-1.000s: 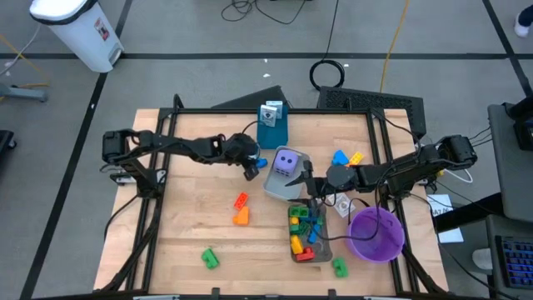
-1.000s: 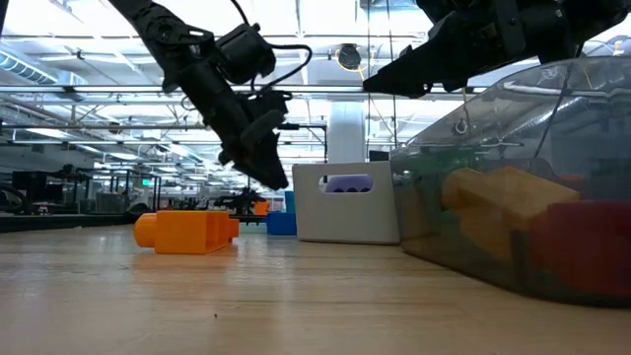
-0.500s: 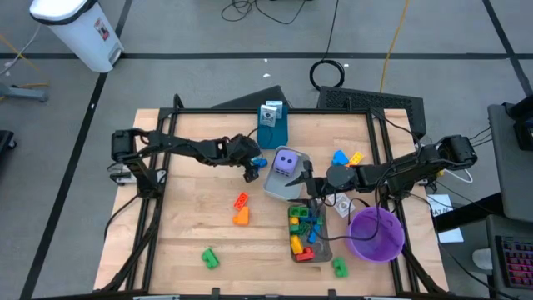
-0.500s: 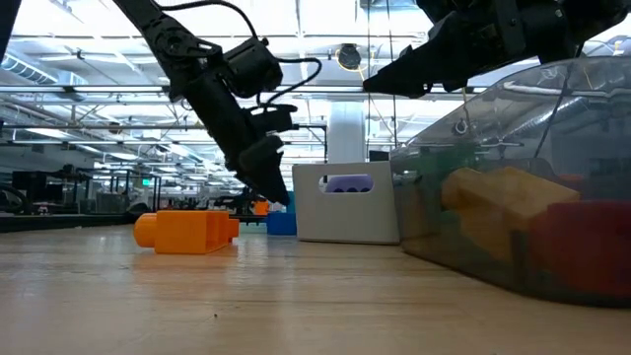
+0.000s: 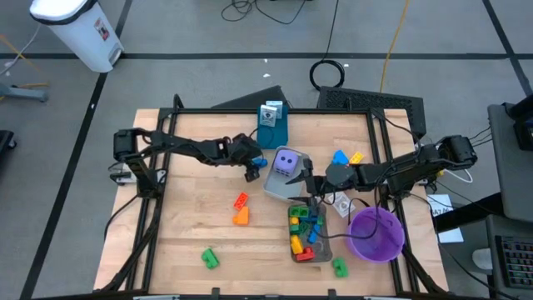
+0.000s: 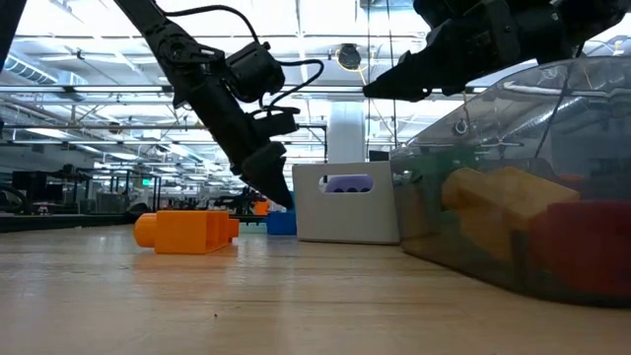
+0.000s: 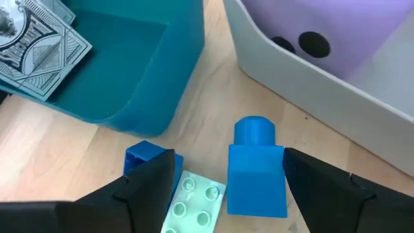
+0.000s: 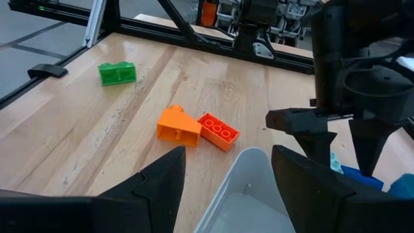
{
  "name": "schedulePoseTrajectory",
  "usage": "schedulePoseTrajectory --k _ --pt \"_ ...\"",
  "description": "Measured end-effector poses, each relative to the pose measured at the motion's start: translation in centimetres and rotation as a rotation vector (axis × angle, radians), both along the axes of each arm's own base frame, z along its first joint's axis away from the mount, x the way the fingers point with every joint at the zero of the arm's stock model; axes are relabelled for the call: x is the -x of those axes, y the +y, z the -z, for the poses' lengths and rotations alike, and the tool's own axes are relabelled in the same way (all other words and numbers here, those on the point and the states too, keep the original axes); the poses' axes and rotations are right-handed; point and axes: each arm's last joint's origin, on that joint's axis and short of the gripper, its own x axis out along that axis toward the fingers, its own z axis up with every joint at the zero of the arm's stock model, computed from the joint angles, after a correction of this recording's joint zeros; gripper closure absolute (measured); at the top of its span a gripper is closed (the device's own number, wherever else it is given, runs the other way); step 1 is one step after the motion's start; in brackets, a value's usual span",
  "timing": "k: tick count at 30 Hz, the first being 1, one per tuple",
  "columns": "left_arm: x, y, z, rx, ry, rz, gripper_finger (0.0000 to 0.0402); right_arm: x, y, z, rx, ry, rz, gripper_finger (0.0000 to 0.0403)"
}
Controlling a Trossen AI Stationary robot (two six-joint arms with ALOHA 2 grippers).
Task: Pick & Place Toys
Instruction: Put the blue game piece into the black bin
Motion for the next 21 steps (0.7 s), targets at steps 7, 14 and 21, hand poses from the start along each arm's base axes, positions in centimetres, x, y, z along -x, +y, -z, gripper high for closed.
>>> schedulePoseTrajectory --k 7,14,21 --pt "-0.7 -0.2 1.6 0.013 0.035 0.017 0.0125 0.0 0.0 0.0 0.000 -0.001 0.000 0.0179" --pt "-1.8 0.2 1.7 -0.006 0.034 0.027 0.0125 0.0 0.0 0.0 -0.001 0.005 -0.002 0.0179" --pt "-1.6 0.9 1.8 0.010 0.076 -0.001 0.0160 0.0 0.0 0.0 -0.001 0.005 -0.003 0.0179"
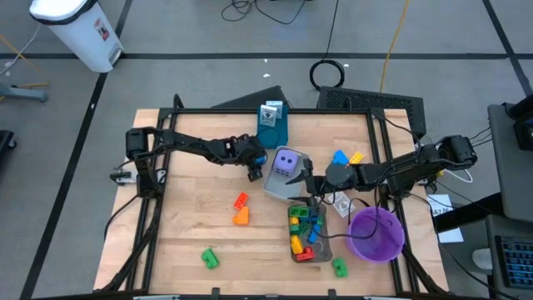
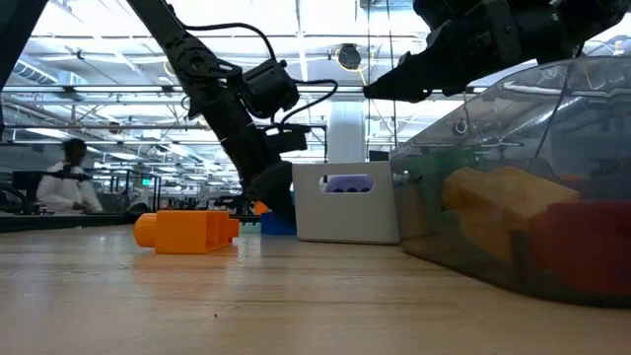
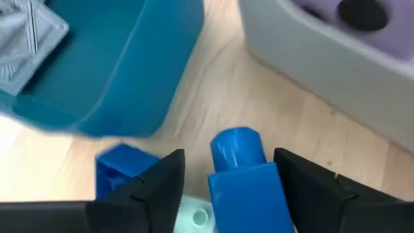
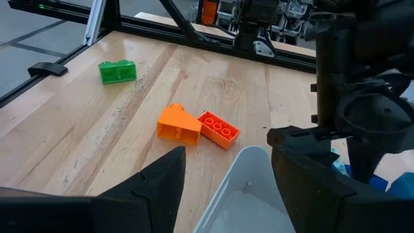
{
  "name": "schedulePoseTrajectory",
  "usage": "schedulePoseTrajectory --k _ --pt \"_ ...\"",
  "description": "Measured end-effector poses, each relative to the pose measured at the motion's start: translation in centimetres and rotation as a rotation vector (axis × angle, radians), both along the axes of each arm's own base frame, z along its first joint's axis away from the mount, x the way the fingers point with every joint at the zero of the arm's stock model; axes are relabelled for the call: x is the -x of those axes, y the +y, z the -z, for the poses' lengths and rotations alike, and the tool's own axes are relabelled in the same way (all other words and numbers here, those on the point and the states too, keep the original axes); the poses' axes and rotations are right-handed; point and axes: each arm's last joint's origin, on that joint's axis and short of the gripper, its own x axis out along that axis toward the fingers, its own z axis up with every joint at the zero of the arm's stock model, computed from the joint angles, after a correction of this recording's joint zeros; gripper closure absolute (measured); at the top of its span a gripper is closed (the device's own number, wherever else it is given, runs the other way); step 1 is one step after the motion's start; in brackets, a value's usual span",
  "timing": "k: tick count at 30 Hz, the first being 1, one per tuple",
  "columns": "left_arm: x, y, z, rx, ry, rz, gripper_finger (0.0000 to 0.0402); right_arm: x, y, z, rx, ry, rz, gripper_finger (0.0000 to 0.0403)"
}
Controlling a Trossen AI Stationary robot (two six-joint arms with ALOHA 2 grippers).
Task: Pick & Place Toys
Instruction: Put the blue game piece into the black bin
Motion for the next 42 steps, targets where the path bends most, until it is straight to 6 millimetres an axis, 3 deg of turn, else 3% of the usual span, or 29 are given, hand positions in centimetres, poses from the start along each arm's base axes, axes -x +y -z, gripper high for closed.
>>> schedulePoseTrajectory --k 15,23,32,38,42 --pt "0.2 0.1 0.1 0.029 0.011 -0.006 0.0252 0.0 0.0 0.0 0.000 0.000 0.000 0.0179" --pt "0.1 0.0 0.1 0.040 0.010 0.030 0.0229 0.0 0.0 0.0 0.000 0.000 0.000 0.0179" --pt "0.6 -0.1 -0.4 0.049 0.035 0.030 0.0254 0.0 0.0 0.1 0.003 0.013 -0.001 0.0179" --pt "1.4 -0.3 -2.3 0.032 0.027 0.019 0.0236 0.1 0.0 0.2 0.019 0.016 -0.006 0.0179" --pt "2.1 -0.7 -4.5 0.011 -0.010 0.013 0.0244 0.0 0.0 0.2 0.042 0.013 -0.013 0.0179"
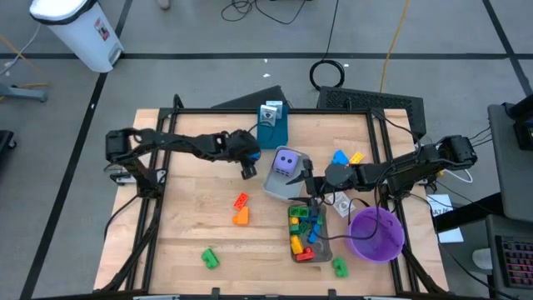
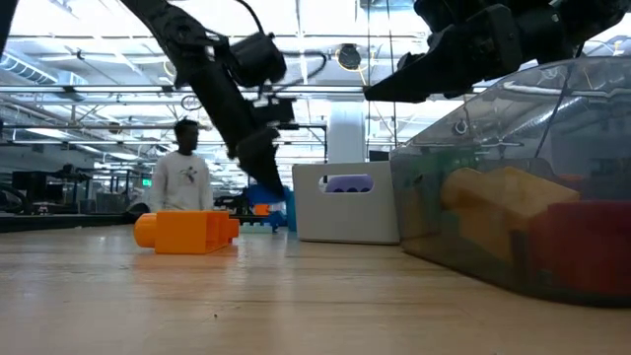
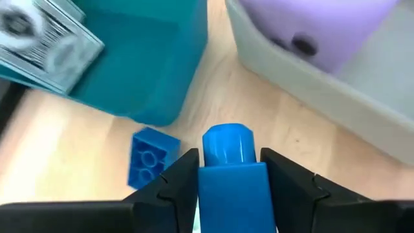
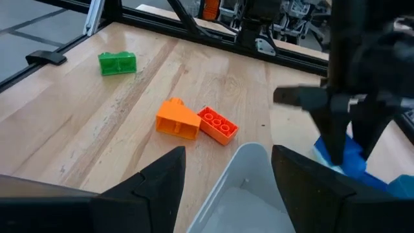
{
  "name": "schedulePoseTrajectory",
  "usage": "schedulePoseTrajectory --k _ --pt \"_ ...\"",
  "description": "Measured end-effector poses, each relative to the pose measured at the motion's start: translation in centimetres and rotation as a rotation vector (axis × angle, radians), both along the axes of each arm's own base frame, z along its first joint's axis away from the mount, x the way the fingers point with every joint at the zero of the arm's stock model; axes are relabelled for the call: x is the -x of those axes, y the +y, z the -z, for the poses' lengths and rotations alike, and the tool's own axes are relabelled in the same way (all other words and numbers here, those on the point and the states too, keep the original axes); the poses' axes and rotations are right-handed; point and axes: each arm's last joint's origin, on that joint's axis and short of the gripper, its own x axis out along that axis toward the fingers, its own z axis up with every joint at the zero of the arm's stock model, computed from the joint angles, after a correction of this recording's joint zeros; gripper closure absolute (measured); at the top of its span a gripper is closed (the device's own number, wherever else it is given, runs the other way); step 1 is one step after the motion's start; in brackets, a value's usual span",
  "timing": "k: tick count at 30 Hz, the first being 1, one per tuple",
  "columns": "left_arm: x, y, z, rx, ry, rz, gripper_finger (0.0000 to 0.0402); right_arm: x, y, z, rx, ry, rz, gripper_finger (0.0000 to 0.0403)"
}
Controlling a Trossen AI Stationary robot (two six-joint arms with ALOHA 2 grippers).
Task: Pick & Place Toys
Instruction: Put the blue game piece into the black bin
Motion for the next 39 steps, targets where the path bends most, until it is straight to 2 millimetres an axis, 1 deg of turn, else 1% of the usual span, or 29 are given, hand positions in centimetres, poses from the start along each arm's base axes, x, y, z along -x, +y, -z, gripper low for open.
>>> schedulePoseTrajectory --k 2,7,9,11,14,17,20,21,26,29,33,36,39 --pt "0.5 -0.2 -1.4 0.002 -0.037 -0.011 0.0254 0.0 0.0 0.0 0.029 -0.003 -0.009 0.0179" --pt "1.9 -1.2 -4.7 0.076 -0.135 0.004 0.0254 0.0 0.1 0.0 0.146 -0.015 -0.052 0.0179" --pt "2.2 -1.7 -5.8 0.145 -0.198 0.033 0.0248 0.1 0.4 0.1 0.217 -0.017 -0.101 0.0179" --pt "2.3 -2.3 -6.5 0.208 -0.236 0.063 0.0239 0.2 0.8 0.2 0.291 -0.018 -0.183 0.0179" --pt "2.1 -3.3 -6.7 0.283 -0.266 0.102 0.0239 0.3 1.7 0.2 0.368 -0.045 -0.263 0.0179" --pt "1.7 -4.4 -6.6 0.356 -0.275 0.153 0.0253 0.3 2.3 0.1 0.423 -0.079 -0.297 0.0179" --pt "1.2 -5.3 -6.3 0.433 -0.289 0.180 0.0254 0.3 2.6 -0.1 0.476 -0.109 -0.318 0.0179" --pt "0.8 -5.7 -6.4 0.443 -0.319 0.197 0.0254 0.2 2.6 -0.1 0.493 -0.120 -0.318 0.0179" --pt "-0.4 -6.9 -6.4 0.465 -0.396 0.256 0.0237 -0.6 2.5 0.0 0.596 -0.180 -0.256 0.0179" --pt "-0.8 -7.3 -6.3 0.494 -0.414 0.285 0.0238 -1.1 2.5 0.4 0.642 -0.199 -0.220 0.0179" --pt "-0.8 -7.4 -6.2 0.514 -0.408 0.279 0.0254 -1.6 2.1 0.5 0.686 -0.236 -0.181 0.0179" --pt "-0.9 -7.6 -6.3 0.517 -0.419 0.286 0.0253 -2.0 1.8 0.5 0.691 -0.261 -0.160 0.0179" --pt "-1.0 -8.0 -6.4 0.520 -0.427 0.296 0.0239 -2.1 1.3 0.4 0.690 -0.271 -0.138 0.0179"
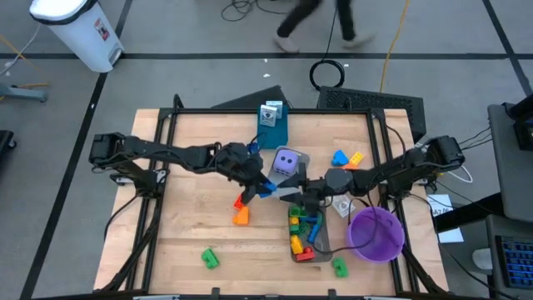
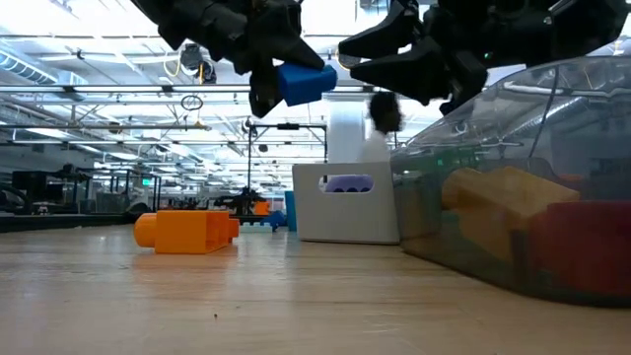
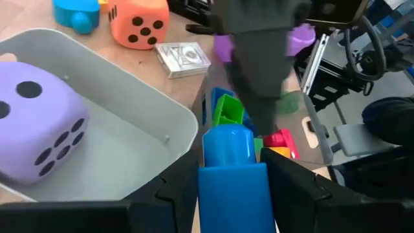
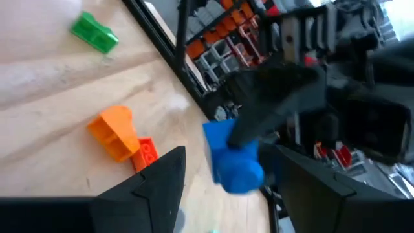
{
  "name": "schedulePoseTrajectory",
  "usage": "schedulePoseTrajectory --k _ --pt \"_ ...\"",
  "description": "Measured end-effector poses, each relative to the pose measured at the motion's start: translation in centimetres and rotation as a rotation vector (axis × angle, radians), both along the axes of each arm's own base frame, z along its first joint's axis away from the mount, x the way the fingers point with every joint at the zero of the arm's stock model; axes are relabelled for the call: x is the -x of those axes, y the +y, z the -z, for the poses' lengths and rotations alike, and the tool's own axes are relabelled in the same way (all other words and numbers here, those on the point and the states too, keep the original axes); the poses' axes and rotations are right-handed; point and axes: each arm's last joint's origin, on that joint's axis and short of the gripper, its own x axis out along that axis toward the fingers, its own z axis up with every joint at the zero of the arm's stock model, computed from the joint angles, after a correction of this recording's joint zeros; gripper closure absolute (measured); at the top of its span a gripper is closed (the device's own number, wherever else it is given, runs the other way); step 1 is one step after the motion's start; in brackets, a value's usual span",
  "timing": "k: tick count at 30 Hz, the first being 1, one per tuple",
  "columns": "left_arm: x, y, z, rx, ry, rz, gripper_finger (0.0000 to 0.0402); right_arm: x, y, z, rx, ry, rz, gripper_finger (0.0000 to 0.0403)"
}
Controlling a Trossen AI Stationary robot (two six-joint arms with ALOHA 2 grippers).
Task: Pick & Place Toys
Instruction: Put the blue game piece into the black bin
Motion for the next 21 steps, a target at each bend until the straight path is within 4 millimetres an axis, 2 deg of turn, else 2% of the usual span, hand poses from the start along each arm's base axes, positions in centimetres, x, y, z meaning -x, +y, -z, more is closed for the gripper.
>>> schedulePoseTrajectory --k 3,8,11,16,21 --pt "-0.1 -0.4 -0.1 0.000 -0.013 0.012 0.0232 -0.1 -0.6 0.0 -0.009 0.000 0.014 0.0179" --pt "-0.2 -0.9 -0.4 0.009 -0.039 0.022 0.0254 -0.2 -1.1 -0.1 -0.065 0.001 -0.081 0.0179" --pt "-0.2 -1.0 -0.3 0.018 -0.035 0.019 0.0254 -0.2 -1.3 -0.1 -0.085 0.004 -0.091 0.0179" --pt "-0.2 -0.9 -0.3 0.023 -0.032 0.015 0.0231 -0.3 -1.2 -0.4 -0.078 -0.010 -0.095 0.0179" --pt "-1.4 -0.9 0.1 0.026 -0.016 0.019 0.0243 -0.4 -1.2 -0.6 -0.084 -0.018 -0.111 0.0179"
